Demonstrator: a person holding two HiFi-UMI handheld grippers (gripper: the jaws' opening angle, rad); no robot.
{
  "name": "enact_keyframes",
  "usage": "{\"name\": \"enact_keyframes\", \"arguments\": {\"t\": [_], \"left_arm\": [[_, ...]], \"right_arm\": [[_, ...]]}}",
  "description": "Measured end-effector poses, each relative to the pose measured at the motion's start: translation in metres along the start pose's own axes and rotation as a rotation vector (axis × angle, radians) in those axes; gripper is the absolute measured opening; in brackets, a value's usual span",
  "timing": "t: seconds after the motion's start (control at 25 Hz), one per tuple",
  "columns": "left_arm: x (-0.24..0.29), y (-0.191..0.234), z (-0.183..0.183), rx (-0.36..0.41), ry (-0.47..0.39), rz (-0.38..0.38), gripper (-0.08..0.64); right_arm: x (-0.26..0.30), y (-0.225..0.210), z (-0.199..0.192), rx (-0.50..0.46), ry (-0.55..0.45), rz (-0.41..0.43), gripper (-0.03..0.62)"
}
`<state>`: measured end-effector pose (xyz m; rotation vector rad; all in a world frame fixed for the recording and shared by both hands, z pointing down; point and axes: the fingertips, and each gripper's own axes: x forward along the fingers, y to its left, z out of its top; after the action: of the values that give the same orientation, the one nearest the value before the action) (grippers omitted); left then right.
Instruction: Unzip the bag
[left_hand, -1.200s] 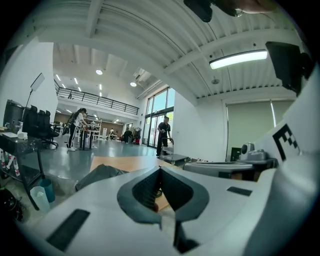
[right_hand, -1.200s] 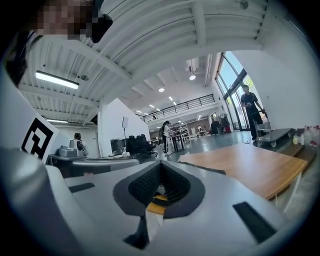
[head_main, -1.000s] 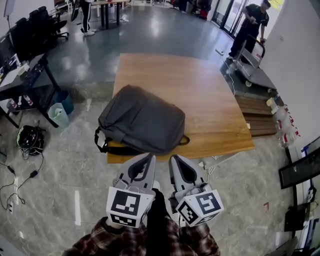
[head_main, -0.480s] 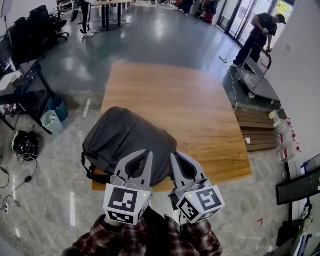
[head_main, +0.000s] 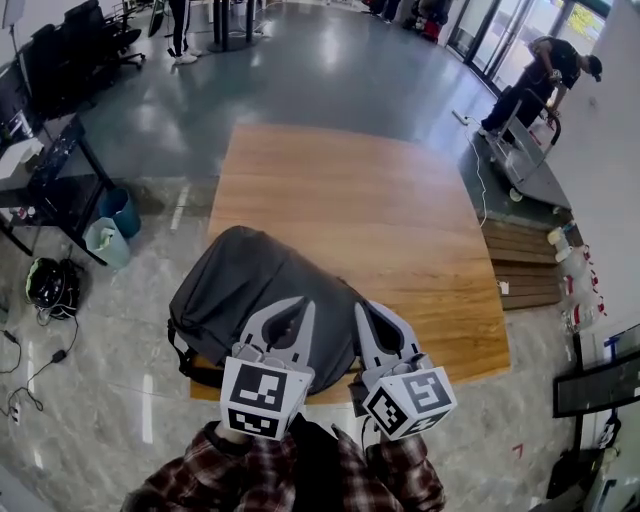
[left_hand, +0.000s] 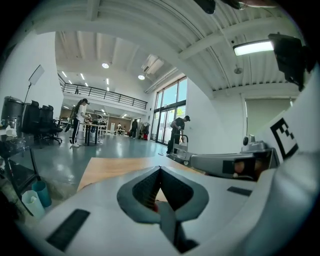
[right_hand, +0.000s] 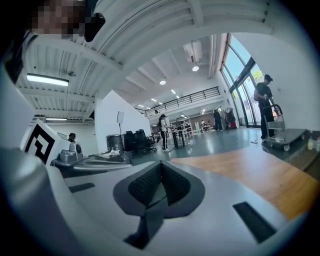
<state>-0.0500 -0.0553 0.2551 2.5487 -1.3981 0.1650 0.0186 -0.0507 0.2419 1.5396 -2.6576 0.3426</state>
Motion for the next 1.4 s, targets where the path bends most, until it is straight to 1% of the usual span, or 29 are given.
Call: {"name": "enact_keyframes", "arguments": {"t": [0.28, 0.44, 0.6, 0.84, 1.0, 1.12, 1.2, 1.28, 1.4], "left_arm": [[0.042, 0.015, -0.024, 0.002, 0.091, -0.049, 0.006], [0.081, 0.006, -0.049, 0.017, 0.173, -0.091, 0.006], [0.123, 0.007, -0.086, 0.030, 0.278, -0.123, 0.006], [0.169, 0.025, -0.159, 0.006, 0.444, -0.143, 0.006], [0.192, 0.027, -0.197, -0.011, 0.537, -0.154, 0.006], [0.200, 0.027, -0.228, -0.014, 0.615, -0.151, 0.006], [0.203, 0.030, -0.243, -0.008, 0.632, -0.145, 0.006], [0.207, 0.032, -0.249, 0.003, 0.636, -0.138, 0.006], [0.211, 0.034, -0.253, 0.000, 0.655, -0.133, 0.006]], "right_arm": [[0.024, -0.022, -0.016, 0.017, 0.048, -0.056, 0.011], [0.025, -0.054, -0.033, 0.030, 0.092, -0.101, 0.011], [0.035, -0.087, -0.063, 0.040, 0.162, -0.137, 0.011], [0.064, -0.117, -0.125, 0.024, 0.323, -0.162, 0.011], [0.077, -0.137, -0.156, 0.021, 0.398, -0.152, 0.011], [0.082, -0.145, -0.173, 0.014, 0.444, -0.113, 0.011], [0.088, -0.149, -0.179, 0.008, 0.465, -0.070, 0.011], [0.096, -0.155, -0.181, -0.009, 0.480, -0.029, 0.011], [0.112, -0.171, -0.183, -0.076, 0.507, 0.028, 0.011]]}}
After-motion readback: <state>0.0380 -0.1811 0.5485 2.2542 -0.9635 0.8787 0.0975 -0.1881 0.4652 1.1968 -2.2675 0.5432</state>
